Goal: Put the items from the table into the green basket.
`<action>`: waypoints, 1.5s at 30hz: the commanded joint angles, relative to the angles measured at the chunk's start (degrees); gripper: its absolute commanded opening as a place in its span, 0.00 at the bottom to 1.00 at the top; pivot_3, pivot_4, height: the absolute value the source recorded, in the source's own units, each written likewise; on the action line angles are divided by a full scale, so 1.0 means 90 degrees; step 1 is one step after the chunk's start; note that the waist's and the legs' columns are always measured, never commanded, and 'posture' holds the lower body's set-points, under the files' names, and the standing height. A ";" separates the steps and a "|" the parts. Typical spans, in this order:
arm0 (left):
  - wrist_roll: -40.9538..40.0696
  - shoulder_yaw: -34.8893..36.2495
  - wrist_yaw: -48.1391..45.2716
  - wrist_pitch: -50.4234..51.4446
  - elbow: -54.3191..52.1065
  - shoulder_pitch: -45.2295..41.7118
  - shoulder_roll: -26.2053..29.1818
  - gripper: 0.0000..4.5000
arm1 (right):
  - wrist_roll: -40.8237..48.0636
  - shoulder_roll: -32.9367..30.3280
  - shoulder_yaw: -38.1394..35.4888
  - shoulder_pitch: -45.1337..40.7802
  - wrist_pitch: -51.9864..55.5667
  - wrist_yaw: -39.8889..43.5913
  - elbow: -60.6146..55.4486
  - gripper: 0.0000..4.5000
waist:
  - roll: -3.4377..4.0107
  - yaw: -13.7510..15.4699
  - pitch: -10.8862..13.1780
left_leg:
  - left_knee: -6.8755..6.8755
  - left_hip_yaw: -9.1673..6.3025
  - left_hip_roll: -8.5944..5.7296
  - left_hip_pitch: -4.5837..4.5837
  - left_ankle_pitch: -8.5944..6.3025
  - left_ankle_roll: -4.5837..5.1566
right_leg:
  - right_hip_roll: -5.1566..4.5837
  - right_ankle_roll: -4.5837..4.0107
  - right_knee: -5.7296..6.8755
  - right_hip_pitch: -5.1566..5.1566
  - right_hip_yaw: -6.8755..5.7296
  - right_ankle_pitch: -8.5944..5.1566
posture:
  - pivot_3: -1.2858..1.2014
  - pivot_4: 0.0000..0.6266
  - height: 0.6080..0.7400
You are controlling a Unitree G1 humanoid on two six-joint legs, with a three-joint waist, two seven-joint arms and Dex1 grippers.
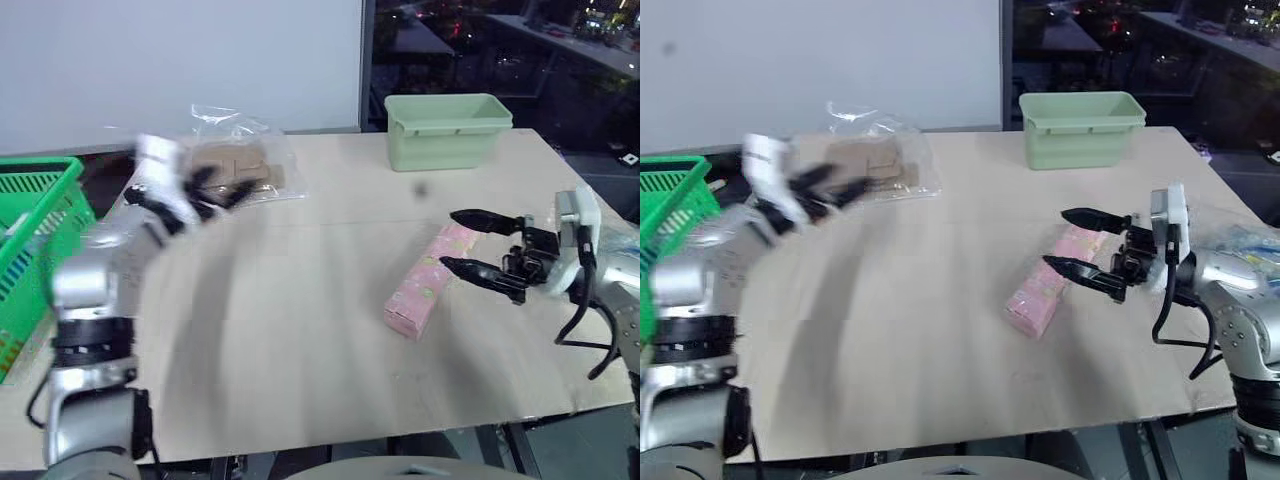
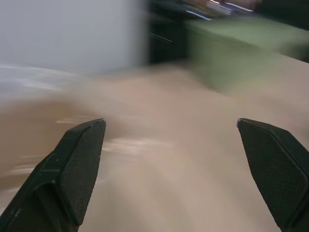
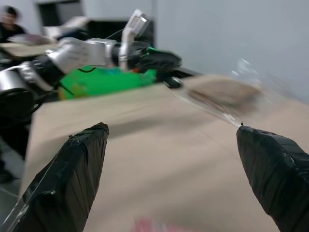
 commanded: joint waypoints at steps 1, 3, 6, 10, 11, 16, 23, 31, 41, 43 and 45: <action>-0.0059 -0.0672 0.0053 0.0679 -0.0584 -0.0336 -0.0342 1.00 | -0.0025 -0.0262 -0.0573 0.0482 -0.0082 0.0059 -0.0177 1.00 | 0.0008 -0.0076 0.0002 | 0.0000 0.0000 0.0000 0.0002 0.0000 0.0000 | 0.0003 0.0000 0.0003 0.0000 0.0001 0.0000 | 0.49 0.00 1.00; 0.0010 -0.0962 0.0214 0.0889 -0.0569 -0.0515 -0.0736 1.00 | -0.0061 -0.0324 -0.0760 0.0829 -0.0135 0.0040 -0.0268 1.00 | 0.0016 -0.0132 0.0004 | 0.0000 0.0001 0.0000 0.0005 0.0000 0.0000 | 0.0007 0.0000 0.0004 0.0002 0.0004 -0.0001 | 0.49 0.00 1.00; 0.0464 -0.1671 0.0280 0.1011 -0.0471 -0.0694 -0.1074 1.00 | -0.0229 -0.0345 -0.1015 0.1367 -0.0267 -0.0014 -0.0394 1.00 | 0.0026 -0.0231 0.0004 | 0.0004 0.0009 0.0000 0.0011 0.0001 0.0001 | 0.0016 0.0026 0.0003 0.0007 0.0021 -0.0016 | 0.47 0.00 1.00; 0.0785 -0.2079 0.0645 0.1237 -0.0255 -0.0790 -0.1675 1.00 | -0.0424 -0.0207 -0.1306 0.2052 -0.0436 -0.0167 -0.0508 1.00 | 0.0041 -0.0353 0.0001 | 0.0013 0.0018 -0.0002 0.0019 0.0002 0.0001 | 0.0019 0.0029 0.0002 0.0016 0.0036 -0.0019 | 0.45 0.00 1.00; 0.0888 -0.2192 0.0683 0.1238 -0.0224 -0.0762 -0.1798 1.00 | -0.0490 -0.0162 -0.1375 0.2264 -0.0515 -0.0172 -0.0523 1.00 | 0.0041 -0.0392 0.0000 | 0.0014 0.0020 -0.0002 0.0018 0.0002 0.0000 | 0.0018 0.0029 0.0000 0.0016 0.0040 -0.0018 | 0.44 0.00 1.00; 0.1247 -0.2610 0.0640 0.1228 -0.0113 -0.0848 -0.2155 1.00 | -0.0661 0.0061 -0.1670 0.3014 -0.0828 -0.0253 -0.0607 1.00 | 0.0056 -0.0601 -0.0002 | 0.0014 0.0028 -0.0002 0.0013 0.0001 0.0001 | 0.0020 0.0030 -0.0008 0.0013 0.0051 -0.0019 | 0.42 0.00 1.00; 0.1766 -0.3034 0.0845 0.1592 0.0281 -0.1090 -0.2611 1.00 | -0.0679 0.0406 -0.1906 0.3632 -0.1213 -0.0231 -0.0712 1.00 | 0.0070 -0.0964 -0.0008 | 0.0013 0.0039 -0.0003 0.0014 0.0000 0.0000 | 0.0019 0.0026 -0.0010 0.0015 0.0062 -0.0025 | 0.40 0.00 1.00; 0.2195 -0.3347 0.1016 0.2062 0.0634 -0.1075 -0.2955 1.00 | -0.0631 0.0575 -0.1932 0.4134 -0.1500 -0.0082 -0.0871 1.00 | 0.0088 -0.1336 -0.0018 | 0.0002 0.0037 -0.0004 0.0018 -0.0001 -0.0001 | 0.0018 0.0014 -0.0026 0.0048 0.0065 -0.0040 | 0.39 0.00 1.00; 0.2686 -0.3376 0.1062 0.2004 0.0805 -0.0943 -0.2929 0.63 | -0.0549 0.0572 -0.1794 0.3970 -0.1385 -0.0513 -0.1233 1.00 | 0.0080 -0.1659 -0.0015 | -0.0009 0.0030 -0.0020 0.0099 -0.0004 -0.0003 | -0.0001 0.0025 -0.0043 0.0117 0.0062 -0.0050 | 0.39 0.00 1.00; 0.2733 -0.3314 0.1075 0.2010 0.0820 -0.0938 -0.2937 0.41 | -0.0508 0.0539 -0.1787 0.3917 -0.1301 -0.0592 -0.1303 1.00 | 0.0076 -0.1703 -0.0014 | -0.0013 0.0030 -0.0020 0.0099 -0.0004 -0.0003 | -0.0003 0.0029 -0.0045 0.0118 0.0063 -0.0052 | 0.39 0.00 1.00; 0.2732 -0.3267 0.1025 0.2000 0.0791 -0.0920 -0.2936 0.19 | -0.0465 0.0511 -0.1810 0.3868 -0.1233 -0.0630 -0.1334 1.00 | 0.0070 -0.1727 -0.0012 | -0.0020 0.0031 -0.0021 0.0098 -0.0005 -0.0002 | -0.0003 0.0031 -0.0046 0.0118 0.0064 -0.0054 | 0.39 0.00 1.00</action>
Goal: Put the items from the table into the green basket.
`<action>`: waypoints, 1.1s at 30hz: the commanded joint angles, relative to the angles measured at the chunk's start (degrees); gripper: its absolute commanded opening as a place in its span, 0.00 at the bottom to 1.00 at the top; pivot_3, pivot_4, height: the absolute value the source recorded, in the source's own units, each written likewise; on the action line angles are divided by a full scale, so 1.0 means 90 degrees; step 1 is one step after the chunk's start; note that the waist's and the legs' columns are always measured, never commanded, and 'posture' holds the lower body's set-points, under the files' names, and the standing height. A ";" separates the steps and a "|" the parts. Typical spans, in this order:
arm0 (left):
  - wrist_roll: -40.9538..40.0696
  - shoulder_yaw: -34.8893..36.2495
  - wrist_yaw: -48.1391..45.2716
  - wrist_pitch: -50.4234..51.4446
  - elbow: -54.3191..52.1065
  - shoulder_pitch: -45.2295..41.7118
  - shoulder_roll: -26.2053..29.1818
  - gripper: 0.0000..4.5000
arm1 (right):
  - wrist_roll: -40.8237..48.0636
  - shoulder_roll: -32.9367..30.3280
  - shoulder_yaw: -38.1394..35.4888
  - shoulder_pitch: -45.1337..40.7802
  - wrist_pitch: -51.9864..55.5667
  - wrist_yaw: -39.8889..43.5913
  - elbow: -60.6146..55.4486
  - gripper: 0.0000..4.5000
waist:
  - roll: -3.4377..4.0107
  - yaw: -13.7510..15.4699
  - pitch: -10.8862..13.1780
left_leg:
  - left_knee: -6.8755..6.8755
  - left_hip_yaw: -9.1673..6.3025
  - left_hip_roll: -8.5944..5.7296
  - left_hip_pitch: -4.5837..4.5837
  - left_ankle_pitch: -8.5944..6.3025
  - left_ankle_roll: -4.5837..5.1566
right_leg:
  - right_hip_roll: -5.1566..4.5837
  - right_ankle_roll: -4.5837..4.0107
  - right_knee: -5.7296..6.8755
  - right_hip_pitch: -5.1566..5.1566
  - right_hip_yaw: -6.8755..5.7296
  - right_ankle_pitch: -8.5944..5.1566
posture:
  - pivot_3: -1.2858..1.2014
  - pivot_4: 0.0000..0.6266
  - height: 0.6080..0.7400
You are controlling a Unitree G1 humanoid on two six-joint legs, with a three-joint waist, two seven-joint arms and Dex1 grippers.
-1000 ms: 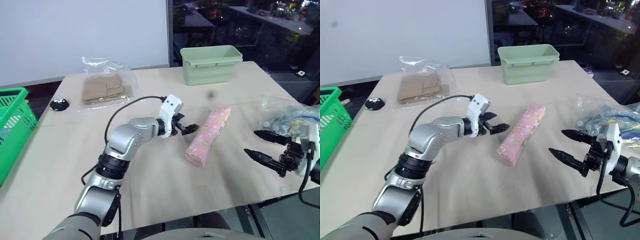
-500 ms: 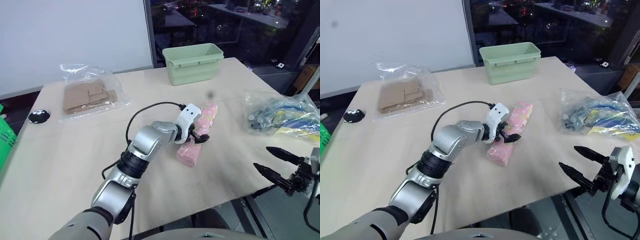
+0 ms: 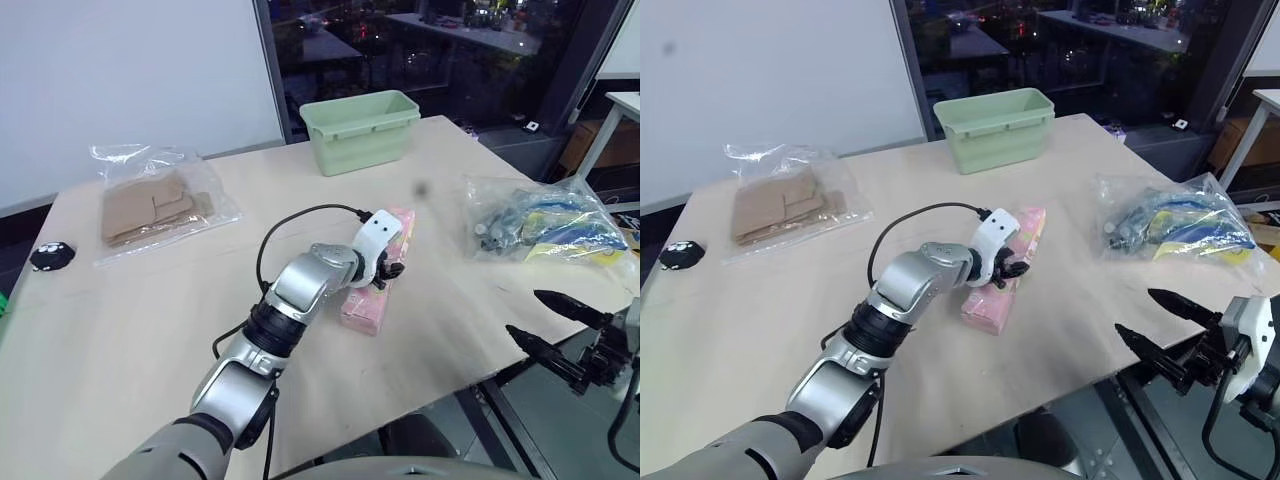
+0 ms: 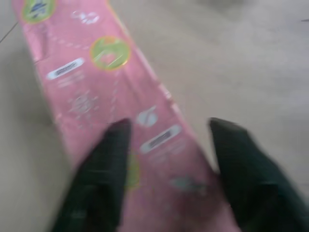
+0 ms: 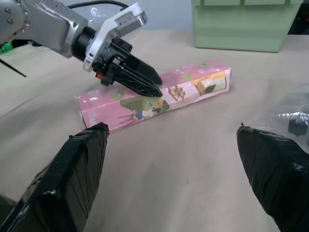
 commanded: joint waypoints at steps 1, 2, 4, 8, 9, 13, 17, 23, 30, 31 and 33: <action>0.0080 -0.0069 -0.0085 0.0120 0.0188 0.0154 0.0042 0.07 | 0.0184 -0.0126 -0.0082 -0.0130 0.0094 -0.0094 -0.0230 1.00 | -0.0005 -0.0024 0.0003 | -0.0005 0.0000 0.0000 0.0000 0.0000 0.0000 | 0.0000 0.0001 0.0000 0.0000 0.0000 0.0000 | 0.39 0.00 1.00; 0.0105 -0.0034 -0.0062 0.0057 0.0163 0.0173 0.0039 0.01 | 0.0196 -0.0141 -0.0089 -0.0149 0.0113 -0.0097 -0.0230 1.00 | -0.0005 -0.0041 0.0003 | -0.0008 0.0000 0.0001 0.0000 0.0000 0.0000 | 0.0001 0.0001 0.0000 0.0000 0.0000 -0.0001 | 0.39 0.00 1.00; 0.0217 0.0041 0.0041 -0.0131 0.0155 0.0176 0.0067 0.01 | 0.0233 -0.0171 -0.0095 -0.0197 0.0154 -0.0088 -0.0229 1.00 | -0.0006 -0.0086 0.0005 | -0.0015 0.0000 0.0002 -0.0002 0.0000 0.0000 | 0.0001 0.0002 0.0000 0.0000 0.0000 -0.0002 | 0.39 0.00 1.00; 0.0204 0.0484 0.0202 -0.0337 0.0212 0.0084 0.0042 0.01 | 0.0324 -0.0240 -0.0030 -0.0402 0.0232 -0.0094 -0.0191 1.00 | -0.0017 -0.0136 0.0015 | -0.0015 0.0001 0.0001 -0.0002 0.0000 0.0000 | 0.0000 0.0002 0.0000 0.0000 0.0002 -0.0002 | 0.40 0.00 1.00; 0.0210 0.0640 0.0282 -0.0364 0.0249 0.0050 0.0054 0.01 | 0.0322 -0.0260 0.0006 -0.0486 0.0245 -0.0069 -0.0143 1.00 | -0.0022 -0.0145 0.0020 | -0.0014 0.0003 0.0001 -0.0002 0.0000 0.0000 | 0.0000 0.0003 0.0000 0.0000 0.0004 -0.0002 | 0.41 0.00 1.00; 0.0253 0.0978 0.0439 -0.0532 0.0290 0.0016 0.0068 0.01 | 0.0284 -0.0310 0.0084 -0.0708 0.0247 0.0067 0.0060 1.00 | -0.0031 -0.0121 0.0032 | -0.0014 0.0001 0.0000 0.0000 0.0001 0.0001 | 0.0001 0.0003 0.0001 -0.0002 0.0004 -0.0001 | 0.42 0.00 1.00; 0.0205 0.1395 0.0579 -0.0626 0.0260 -0.0016 0.0013 0.01 | 0.0266 -0.0370 0.0176 -0.0943 0.0214 0.0225 0.0319 1.00 | -0.0042 -0.0039 0.0050 | -0.0015 -0.0003 0.0000 -0.0006 0.0001 0.0002 | 0.0001 0.0005 0.0000 -0.0015 0.0001 -0.0001 | 0.42 0.00 1.00; -0.0448 0.1538 -0.0235 -0.0358 -0.0262 0.0192 0.0078 0.01 | 0.0154 -0.0353 0.0235 -0.1048 0.0081 0.0435 0.0602 1.00 | -0.0025 0.0230 0.0061 | -0.0015 -0.0003 -0.0002 -0.0012 -0.0016 0.0028 | 0.0000 0.0038 -0.0001 -0.0019 0.0002 -0.0009 | 0.43 0.00 1.00; -0.0327 0.0962 -0.0600 -0.0023 -0.0584 -0.0023 0.0596 0.53 | 0.0078 -0.0262 0.0310 -0.1056 0.0048 0.0362 0.0530 1.00 | -0.0009 0.0382 0.0068 | -0.0013 0.0000 -0.0004 -0.0012 -0.0020 0.0032 | -0.0001 0.0052 0.0000 -0.0020 0.0005 -0.0008 | 0.43 0.00 1.00; -0.0357 0.0939 -0.0637 0.0047 -0.0630 -0.0075 0.0604 0.62 | 0.0072 -0.0244 0.0313 -0.1046 0.0057 0.0322 0.0488 1.00 | -0.0009 0.0388 0.0068 | -0.0011 -0.0001 -0.0005 -0.0013 -0.0020 0.0032 | -0.0001 0.0047 0.0000 -0.0020 0.0005 -0.0010 | 0.43 0.00 1.00; -0.0415 0.0909 -0.0718 0.0185 -0.0713 -0.0150 0.0586 0.81 | 0.0063 -0.0216 0.0329 -0.1032 0.0065 0.0263 0.0428 1.00 | -0.0008 0.0402 0.0069 | -0.0008 -0.0002 -0.0006 -0.0015 -0.0020 0.0032 | -0.0001 0.0039 0.0000 -0.0020 0.0005 -0.0015 | 0.42 0.00 1.00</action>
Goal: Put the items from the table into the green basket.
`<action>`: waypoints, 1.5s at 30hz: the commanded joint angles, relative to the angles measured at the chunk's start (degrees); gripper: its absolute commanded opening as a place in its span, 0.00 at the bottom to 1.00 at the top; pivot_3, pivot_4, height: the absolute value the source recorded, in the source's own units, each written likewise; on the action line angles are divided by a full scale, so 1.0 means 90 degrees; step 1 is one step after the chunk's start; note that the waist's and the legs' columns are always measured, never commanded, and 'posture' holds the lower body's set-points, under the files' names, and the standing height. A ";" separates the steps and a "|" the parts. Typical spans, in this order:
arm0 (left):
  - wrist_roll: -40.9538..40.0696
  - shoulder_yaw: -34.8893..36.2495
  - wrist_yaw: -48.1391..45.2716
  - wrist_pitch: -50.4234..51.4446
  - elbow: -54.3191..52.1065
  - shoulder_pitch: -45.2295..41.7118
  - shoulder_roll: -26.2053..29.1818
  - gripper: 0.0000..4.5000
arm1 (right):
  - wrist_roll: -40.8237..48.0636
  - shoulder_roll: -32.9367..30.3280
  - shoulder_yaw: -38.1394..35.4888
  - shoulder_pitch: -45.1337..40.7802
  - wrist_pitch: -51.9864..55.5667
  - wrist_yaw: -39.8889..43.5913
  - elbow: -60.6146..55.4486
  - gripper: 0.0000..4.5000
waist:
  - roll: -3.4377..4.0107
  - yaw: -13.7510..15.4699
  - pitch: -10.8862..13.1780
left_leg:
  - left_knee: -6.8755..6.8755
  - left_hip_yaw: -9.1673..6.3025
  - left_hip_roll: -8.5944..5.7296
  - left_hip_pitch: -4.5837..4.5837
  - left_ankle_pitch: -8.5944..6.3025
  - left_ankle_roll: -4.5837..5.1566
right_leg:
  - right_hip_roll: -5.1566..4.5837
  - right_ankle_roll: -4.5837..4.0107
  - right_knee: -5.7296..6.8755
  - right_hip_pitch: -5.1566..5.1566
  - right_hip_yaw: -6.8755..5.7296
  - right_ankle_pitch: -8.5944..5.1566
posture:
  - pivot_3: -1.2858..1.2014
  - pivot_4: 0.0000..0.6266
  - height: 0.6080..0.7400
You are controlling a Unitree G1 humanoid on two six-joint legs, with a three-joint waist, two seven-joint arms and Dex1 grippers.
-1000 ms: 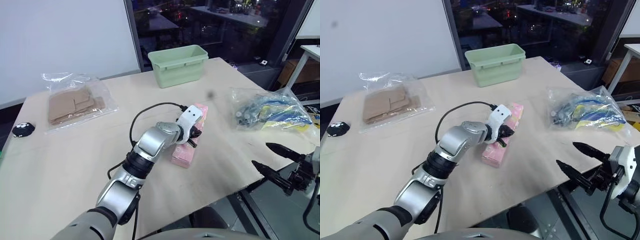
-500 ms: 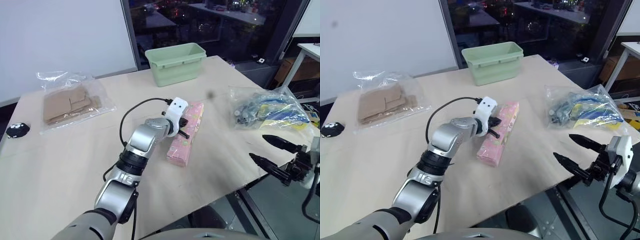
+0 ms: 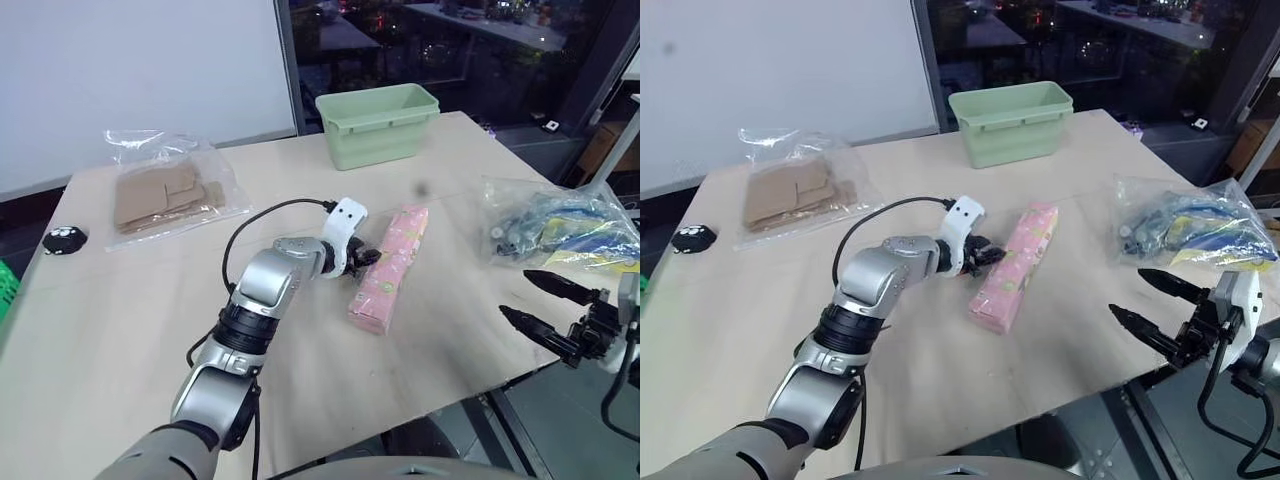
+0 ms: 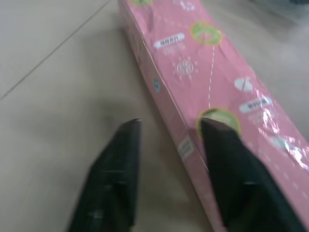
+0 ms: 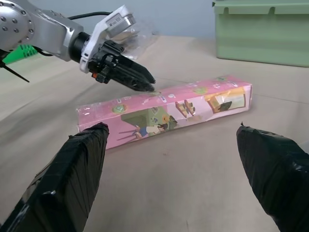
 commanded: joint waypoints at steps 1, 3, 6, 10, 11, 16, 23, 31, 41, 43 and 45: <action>-0.0146 -0.0021 -0.0117 0.0181 -0.0400 -0.0358 -0.0050 0.92 | 0.0039 0.0023 -0.0032 -0.0035 -0.0091 -0.0112 -0.0295 1.00 | 0.0002 0.0007 0.0000 | 0.0001 0.0000 -0.0001 0.0000 0.0000 0.0000 | -0.0001 0.0000 0.0000 0.0000 0.0000 0.0000 | 0.42 0.00 1.00; -0.0179 -0.0070 -0.0132 0.0311 -0.0369 -0.0451 -0.0110 0.98 | 0.0040 0.0038 -0.0019 -0.0013 -0.0108 -0.0136 -0.0304 1.00 | 0.0003 0.0005 -0.0001 | 0.0001 0.0001 -0.0002 0.0000 0.0000 0.0000 | -0.0001 0.0001 0.0000 0.0001 0.0003 0.0000 | 0.42 0.00 1.00; -0.0193 -0.0171 -0.0038 0.0651 -0.0240 -0.0527 -0.0242 0.98 | 0.0052 0.0077 -0.0047 0.0062 -0.0169 -0.0117 -0.0294 1.00 | 0.0005 -0.0004 0.0000 | 0.0000 0.0000 -0.0002 -0.0001 0.0000 0.0000 | 0.0000 0.0004 0.0000 0.0001 0.0002 0.0002 | 0.42 0.00 1.00; -0.0138 -0.0166 0.0196 0.1062 0.0154 -0.0545 -0.0475 0.98 | 0.0041 0.0171 -0.0028 0.0136 -0.0238 -0.0153 -0.0337 1.00 | 0.0017 -0.0018 0.0008 | -0.0001 0.0000 -0.0001 0.0001 0.0000 0.0000 | 0.0001 0.0003 0.0000 0.0001 0.0002 0.0002 | 0.42 0.00 1.00; -0.0128 -0.0211 0.0223 0.1128 0.0214 -0.0534 -0.0501 0.98 | 0.0032 0.0199 0.0002 0.0145 -0.0245 -0.0189 -0.0370 1.00 | 0.0018 -0.0016 0.0008 | 0.0000 0.0002 -0.0001 0.0004 0.0000 0.0000 | 0.0001 0.0001 0.0001 0.0002 0.0005 0.0000 | 0.42 0.00 1.00; -0.0149 -0.0355 0.0328 0.1355 0.0193 -0.0422 -0.0672 0.98 | -0.0033 0.0312 0.0101 0.0160 -0.0279 -0.0314 -0.0435 1.00 | 0.0020 -0.0023 0.0007 | 0.0000 0.0003 -0.0001 0.0004 -0.0001 0.0000 | 0.0000 0.0001 0.0000 0.0002 0.0005 0.0000 | 0.42 0.00 1.00; -0.0132 -0.0686 0.0278 0.1357 0.0110 -0.0352 -0.0598 0.98 | -0.0022 0.0277 0.0133 0.0086 -0.0282 -0.0349 -0.0406 1.00 | 0.0025 -0.0019 0.0003 | -0.0001 0.0002 -0.0001 0.0005 -0.0001 0.0000 | 0.0001 0.0000 0.0001 0.0003 0.0005 0.0000 | 0.42 0.00 1.00; 0.0086 -0.0994 0.0388 0.1126 0.0329 -0.0309 -0.0554 0.98 | -0.0017 0.0284 0.0193 0.0052 -0.0315 -0.0354 -0.0406 1.00 | 0.0031 -0.0014 -0.0001 | -0.0001 0.0002 -0.0001 0.0010 0.0000 0.0000 | 0.0001 -0.0004 0.0001 0.0006 0.0005 -0.0003 | 0.42 0.00 1.00; 0.0254 -0.1116 0.0399 0.0728 0.0828 0.0034 -0.0633 0.98 | -0.0021 0.0256 0.0204 0.0065 -0.0333 -0.0311 -0.0368 1.00 | 0.0019 -0.0008 -0.0033 | 0.0002 0.0002 -0.0002 0.0025 -0.0001 -0.0001 | -0.0001 -0.0009 0.0000 0.0034 0.0006 -0.0005 | 0.42 0.00 1.00; 0.0247 -0.1067 0.0415 0.0718 0.0865 0.0057 -0.0674 0.93 | -0.0024 0.0258 0.0210 0.0064 -0.0327 -0.0324 -0.0378 1.00 | 0.0020 -0.0011 -0.0038 | 0.0002 0.0002 -0.0002 0.0027 -0.0001 -0.0001 | -0.0001 -0.0009 0.0000 0.0037 0.0006 -0.0006 | 0.42 0.00 1.00; 0.0250 -0.1060 0.0415 0.0708 0.0880 0.0070 -0.0686 0.82 | -0.0021 0.0253 0.0222 0.0045 -0.0306 -0.0355 -0.0407 1.00 | 0.0019 -0.0009 -0.0051 | 0.0003 0.0002 -0.0003 0.0029 -0.0001 -0.0001 | -0.0001 -0.0009 0.0000 0.0038 0.0006 -0.0006 | 0.42 0.00 1.00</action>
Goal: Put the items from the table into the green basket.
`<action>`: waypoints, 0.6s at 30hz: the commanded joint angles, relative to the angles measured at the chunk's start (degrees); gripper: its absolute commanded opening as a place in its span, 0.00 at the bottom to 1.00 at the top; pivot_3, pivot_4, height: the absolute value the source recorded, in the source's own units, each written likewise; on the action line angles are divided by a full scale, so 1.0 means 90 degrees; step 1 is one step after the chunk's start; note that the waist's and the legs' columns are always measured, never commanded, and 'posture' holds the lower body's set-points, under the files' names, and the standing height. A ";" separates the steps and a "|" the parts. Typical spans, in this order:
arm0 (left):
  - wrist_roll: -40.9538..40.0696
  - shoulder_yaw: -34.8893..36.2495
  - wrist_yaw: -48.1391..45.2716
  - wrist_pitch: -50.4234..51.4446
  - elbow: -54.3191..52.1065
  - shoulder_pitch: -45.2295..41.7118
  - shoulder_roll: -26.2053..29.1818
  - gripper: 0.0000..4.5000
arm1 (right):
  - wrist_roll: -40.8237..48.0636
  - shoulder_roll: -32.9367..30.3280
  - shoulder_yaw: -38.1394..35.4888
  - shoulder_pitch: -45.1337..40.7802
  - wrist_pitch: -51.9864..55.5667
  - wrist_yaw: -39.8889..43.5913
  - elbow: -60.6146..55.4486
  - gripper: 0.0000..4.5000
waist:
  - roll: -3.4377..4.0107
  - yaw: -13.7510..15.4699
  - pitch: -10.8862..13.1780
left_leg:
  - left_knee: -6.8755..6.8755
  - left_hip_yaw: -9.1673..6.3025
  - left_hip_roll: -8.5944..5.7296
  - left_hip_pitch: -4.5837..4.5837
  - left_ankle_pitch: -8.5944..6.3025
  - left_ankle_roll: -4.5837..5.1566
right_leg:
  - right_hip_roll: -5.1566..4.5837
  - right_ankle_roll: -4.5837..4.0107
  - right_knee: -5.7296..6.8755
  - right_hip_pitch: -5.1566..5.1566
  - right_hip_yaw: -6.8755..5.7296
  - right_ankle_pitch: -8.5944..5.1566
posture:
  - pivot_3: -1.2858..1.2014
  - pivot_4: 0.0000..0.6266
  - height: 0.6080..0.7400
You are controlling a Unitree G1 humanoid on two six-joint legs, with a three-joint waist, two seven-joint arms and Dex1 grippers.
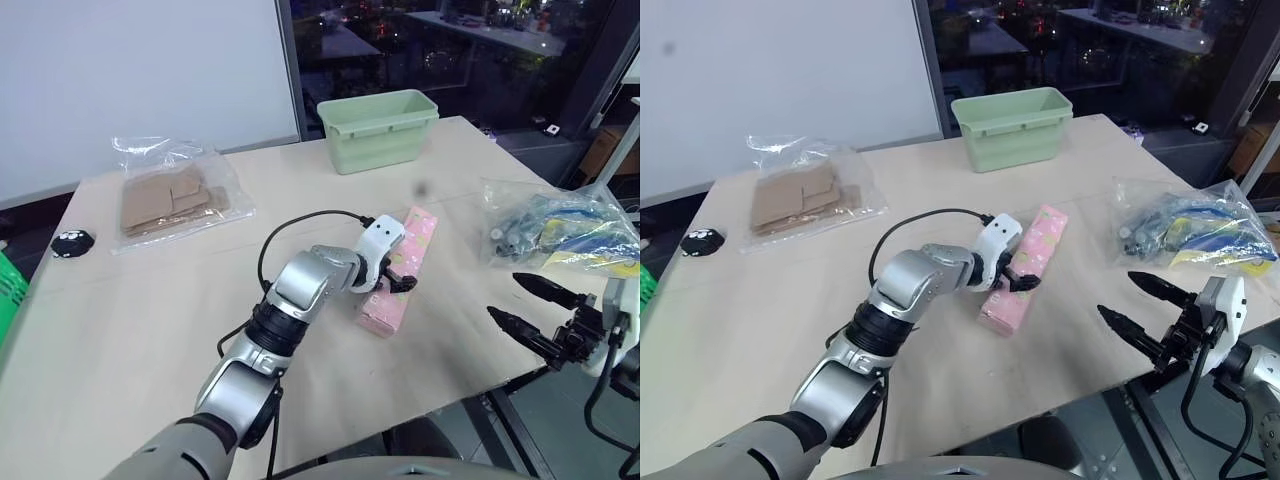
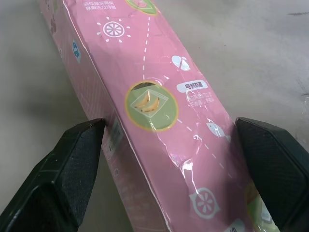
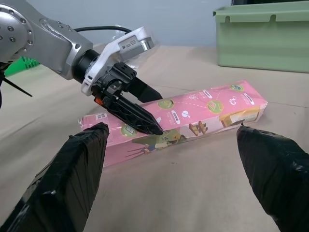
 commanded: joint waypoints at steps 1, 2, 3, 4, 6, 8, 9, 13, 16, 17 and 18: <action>0.0178 -0.0255 0.0061 0.0196 0.0502 0.0236 0.0031 0.74 | 0.0044 -0.0062 -0.0054 -0.0099 -0.0088 -0.0019 -0.0244 1.00 | 0.0000 0.0004 -0.0012 | 0.0000 0.0000 -0.0001 0.0000 0.0000 0.0000 | 0.0000 0.0000 0.0000 0.0001 0.0000 0.0000 | 0.42 0.00 1.00; 0.0183 -0.0260 0.0058 0.0192 0.0509 0.0237 0.0029 0.65 | 0.0043 -0.0064 -0.0044 -0.0111 -0.0083 -0.0031 -0.0250 1.00 | 0.0000 0.0008 -0.0015 | 0.0000 0.0000 -0.0001 -0.0001 0.0000 0.0000 | -0.0001 0.0000 -0.0002 0.0005 0.0000 0.0000 | 0.42 0.00 1.00; 0.0190 -0.0259 0.0062 0.0196 0.0514 0.0242 0.0025 0.57 | 0.0041 -0.0067 -0.0038 -0.0117 -0.0081 -0.0038 -0.0254 1.00 | 0.0002 0.0015 -0.0018 | 0.0000 -0.0002 -0.0002 0.0001 0.0000 0.0000 | -0.0002 0.0000 -0.0006 0.0012 0.0000 0.0000 | 0.42 0.00 1.00; 0.0203 -0.0255 0.0068 0.0192 0.0531 0.0244 0.0018 0.47 | 0.0038 -0.0069 -0.0034 -0.0126 -0.0084 -0.0039 -0.0245 1.00 | 0.0003 0.0016 -0.0019 | 0.0001 -0.0006 -0.0005 0.0003 0.0000 -0.0001 | -0.0002 0.0000 -0.0014 0.0023 0.0000 0.0000 | 0.42 0.00 1.00; 0.0240 -0.0237 0.0068 0.0191 0.0555 0.0249 0.0000 0.32 | 0.0036 -0.0073 -0.0033 -0.0134 -0.0089 -0.0035 -0.0233 1.00 | 0.0013 0.0019 -0.0025 | 0.0006 -0.0007 -0.0005 0.0005 0.0000 -0.0001 | -0.0003 0.0000 -0.0022 0.0023 0.0000 -0.0001 | 0.42 0.00 1.00; 0.0290 -0.0221 0.0053 0.0153 0.0595 0.0246 -0.0025 0.27 | 0.0033 -0.0078 -0.0036 -0.0147 -0.0099 -0.0020 -0.0210 1.00 | 0.0014 0.0038 -0.0026 | 0.0014 -0.0007 -0.0007 -0.0002 0.0000 0.0000 | -0.0005 0.0001 -0.0030 0.0023 0.0000 -0.0001 | 0.42 0.00 1.00; 0.0309 -0.0215 0.0046 0.0133 0.0613 0.0243 -0.0038 0.27 | 0.0032 -0.0080 -0.0038 -0.0154 -0.0104 -0.0009 -0.0195 1.00 | 0.0015 0.0039 -0.0027 | 0.0014 -0.0006 -0.0007 -0.0005 0.0000 0.0000 | -0.0006 0.0002 -0.0042 0.0024 0.0000 0.0000 | 0.42 0.00 1.00; 0.0369 -0.0175 -0.0018 -0.0011 0.0605 0.0194 -0.0045 0.27 | 0.0035 -0.0089 -0.0046 -0.0187 -0.0117 0.0040 -0.0143 1.00 | 0.0021 0.0086 -0.0030 | 0.0010 -0.0007 -0.0013 -0.0011 -0.0006 0.0012 | -0.0011 0.0010 -0.0054 0.0030 0.0000 -0.0004 | 0.42 0.00 1.00; 0.0449 -0.0100 -0.0012 -0.0221 0.0583 0.0105 -0.0003 0.27 | 0.0038 -0.0096 -0.0051 -0.0204 -0.0122 0.0073 -0.0121 1.00 | 0.0021 0.0144 -0.0029 | 0.0006 -0.0007 -0.0012 -0.0010 -0.0007 0.0013 | -0.0010 0.0011 -0.0055 0.0029 0.0000 -0.0005 | 0.42 0.00 1.00; 0.0475 -0.0043 -0.0010 -0.0315 0.0581 0.0038 0.0029 0.27 | 0.0043 -0.0100 -0.0054 -0.0215 -0.0119 0.0082 -0.0114 1.00 | 0.0022 0.0168 -0.0029 | 0.0006 -0.0007 -0.0012 -0.0009 -0.0007 0.0013 | -0.0010 0.0011 -0.0055 0.0029 0.0000 -0.0005 | 0.42 0.00 1.00; 0.0487 0.0019 -0.0006 -0.0371 0.0583 -0.0027 0.0057 0.27 | 0.0049 -0.0103 -0.0056 -0.0227 -0.0114 0.0088 -0.0109 1.00 | 0.0022 0.0173 -0.0028 | 0.0006 -0.0007 -0.0012 -0.0010 -0.0007 0.0013 | -0.0010 0.0011 -0.0054 0.0029 0.0000 -0.0005 | 0.42 0.00 1.00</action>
